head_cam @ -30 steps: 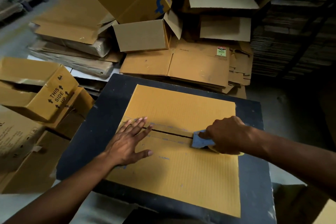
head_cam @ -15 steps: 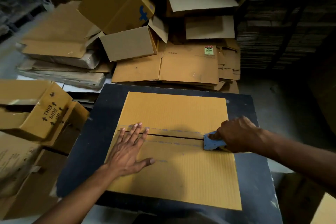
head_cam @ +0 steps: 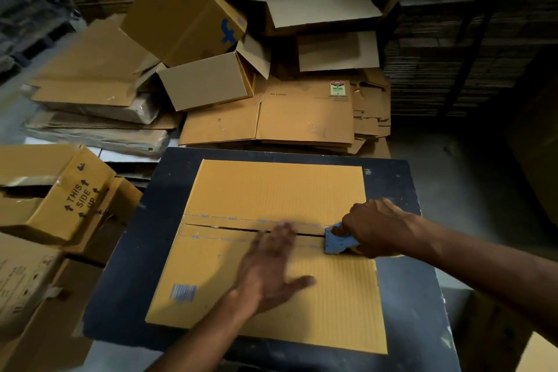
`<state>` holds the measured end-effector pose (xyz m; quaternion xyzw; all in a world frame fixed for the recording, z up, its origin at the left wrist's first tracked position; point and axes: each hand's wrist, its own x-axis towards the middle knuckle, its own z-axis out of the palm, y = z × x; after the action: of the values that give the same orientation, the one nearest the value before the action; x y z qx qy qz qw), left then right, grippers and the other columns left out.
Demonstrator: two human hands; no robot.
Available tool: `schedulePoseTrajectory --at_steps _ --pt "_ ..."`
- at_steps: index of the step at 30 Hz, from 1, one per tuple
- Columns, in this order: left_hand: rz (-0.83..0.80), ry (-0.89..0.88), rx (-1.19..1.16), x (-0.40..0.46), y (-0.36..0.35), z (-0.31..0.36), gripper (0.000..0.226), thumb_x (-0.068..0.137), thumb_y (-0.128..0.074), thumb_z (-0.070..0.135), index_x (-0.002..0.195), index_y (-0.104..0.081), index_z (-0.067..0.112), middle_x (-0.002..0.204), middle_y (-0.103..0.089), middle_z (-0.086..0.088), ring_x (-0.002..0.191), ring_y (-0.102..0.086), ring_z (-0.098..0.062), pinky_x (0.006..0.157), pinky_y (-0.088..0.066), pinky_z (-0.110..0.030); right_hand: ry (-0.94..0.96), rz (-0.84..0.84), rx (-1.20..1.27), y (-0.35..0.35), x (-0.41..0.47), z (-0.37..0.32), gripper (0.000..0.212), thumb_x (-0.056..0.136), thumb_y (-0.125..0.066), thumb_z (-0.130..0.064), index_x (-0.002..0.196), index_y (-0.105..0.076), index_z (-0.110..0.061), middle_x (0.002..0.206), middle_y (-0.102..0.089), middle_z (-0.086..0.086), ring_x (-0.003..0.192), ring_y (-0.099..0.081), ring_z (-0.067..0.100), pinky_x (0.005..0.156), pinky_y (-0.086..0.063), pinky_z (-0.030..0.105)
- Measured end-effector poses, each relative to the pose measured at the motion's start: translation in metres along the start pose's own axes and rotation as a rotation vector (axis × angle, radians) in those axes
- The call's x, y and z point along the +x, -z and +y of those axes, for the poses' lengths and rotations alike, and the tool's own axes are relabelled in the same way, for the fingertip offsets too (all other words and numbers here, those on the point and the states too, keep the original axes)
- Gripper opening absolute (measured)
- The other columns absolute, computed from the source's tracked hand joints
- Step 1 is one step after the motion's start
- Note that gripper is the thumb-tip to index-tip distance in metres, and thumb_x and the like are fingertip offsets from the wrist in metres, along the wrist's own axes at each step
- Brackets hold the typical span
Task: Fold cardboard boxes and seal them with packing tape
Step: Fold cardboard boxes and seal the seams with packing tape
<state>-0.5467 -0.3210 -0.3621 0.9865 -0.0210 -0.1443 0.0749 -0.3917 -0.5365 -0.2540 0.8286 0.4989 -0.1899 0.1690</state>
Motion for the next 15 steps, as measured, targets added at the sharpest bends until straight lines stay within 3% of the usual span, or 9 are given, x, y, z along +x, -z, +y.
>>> schedulePoseTrajectory --at_steps 2,4,8,12,15 --pt "0.100 0.194 0.067 -0.020 -0.001 -0.058 0.111 0.085 -0.005 0.094 0.161 0.019 0.018 0.169 0.024 -0.002 0.158 0.016 -0.022 0.128 0.006 -0.049 0.015 0.008 -0.007 -0.001 0.000 0.002 0.051 0.100 -0.057 -0.047 0.148 -0.050 -0.034 0.119 -0.068 0.002 0.102 -0.067 0.025 0.083 -0.059 0.040" --pt "0.070 0.382 0.092 -0.043 0.001 -0.104 0.117 0.078 0.005 0.097 0.159 0.022 0.014 0.166 0.030 -0.003 0.156 0.021 -0.025 0.127 0.005 -0.056 0.028 0.018 -0.003 -0.001 -0.001 0.005 0.048 0.100 -0.056 -0.048 0.146 -0.051 -0.033 0.116 -0.068 0.002 0.101 -0.067 0.024 0.083 -0.058 0.039" --pt "0.016 0.514 0.055 -0.036 0.004 -0.083 0.129 0.070 0.007 0.102 0.156 0.027 0.008 0.161 0.038 -0.013 0.152 0.031 -0.030 0.126 0.009 -0.057 0.042 0.042 0.028 -0.003 -0.003 0.007 0.049 0.100 -0.055 -0.050 0.145 -0.052 -0.032 0.115 -0.067 0.001 0.101 -0.066 0.022 0.084 -0.057 0.037" --pt "0.065 0.261 -0.023 0.006 0.002 0.021 0.127 0.076 -0.009 0.101 0.160 0.020 0.010 0.163 0.034 -0.012 0.154 0.030 -0.027 0.123 0.017 -0.056 0.018 0.049 0.021 -0.002 -0.003 0.005 0.050 0.100 -0.059 -0.045 0.147 -0.052 -0.030 0.117 -0.067 0.003 0.101 -0.067 0.025 0.081 -0.055 0.035" --pt "0.068 0.000 -0.108 0.020 -0.014 0.081 0.122 0.083 -0.028 0.096 0.163 0.015 0.014 0.167 0.028 -0.005 0.156 0.024 -0.019 0.127 0.010 -0.051 0.007 0.056 -0.022 0.004 -0.006 0.005 0.041 0.098 -0.060 -0.040 0.138 -0.060 -0.028 0.115 -0.068 0.006 0.098 -0.068 0.029 0.076 -0.053 0.037"
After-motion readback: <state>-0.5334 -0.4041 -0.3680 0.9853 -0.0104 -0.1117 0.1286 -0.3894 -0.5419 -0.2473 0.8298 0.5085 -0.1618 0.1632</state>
